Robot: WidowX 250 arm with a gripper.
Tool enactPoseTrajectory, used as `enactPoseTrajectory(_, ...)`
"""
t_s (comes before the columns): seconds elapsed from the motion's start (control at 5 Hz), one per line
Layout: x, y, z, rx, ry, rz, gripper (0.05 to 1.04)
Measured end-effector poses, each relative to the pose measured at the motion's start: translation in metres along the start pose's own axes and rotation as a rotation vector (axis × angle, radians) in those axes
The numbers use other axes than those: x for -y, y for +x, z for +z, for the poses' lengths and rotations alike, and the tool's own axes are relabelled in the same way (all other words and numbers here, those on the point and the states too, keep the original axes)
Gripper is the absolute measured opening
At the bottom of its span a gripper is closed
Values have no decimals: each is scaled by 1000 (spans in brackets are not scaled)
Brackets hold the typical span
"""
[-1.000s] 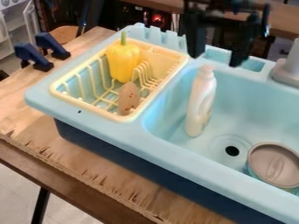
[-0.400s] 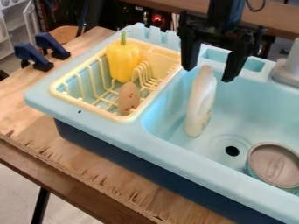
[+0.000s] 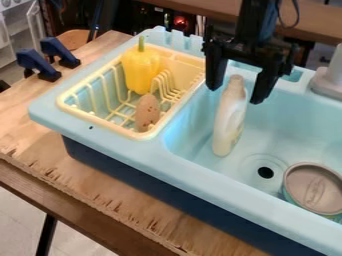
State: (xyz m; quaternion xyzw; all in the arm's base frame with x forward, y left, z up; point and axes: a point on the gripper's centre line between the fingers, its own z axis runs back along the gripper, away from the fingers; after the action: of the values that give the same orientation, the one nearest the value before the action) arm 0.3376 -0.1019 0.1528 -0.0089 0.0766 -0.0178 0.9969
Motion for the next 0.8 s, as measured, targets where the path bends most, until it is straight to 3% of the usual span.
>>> enactPoseTrajectory(0.2, -1, 2, -10, 6, -2, 18, 948)
enactPoseTrajectory(0.4, 0, 3, -12, 14, -4, 13, 731)
enactPoseTrajectory(0.6, 1, 3, -12, 18, -4, 10, 623)
enactPoseTrajectory(0.8, 5, 5, -12, 35, -19, 9, 623)
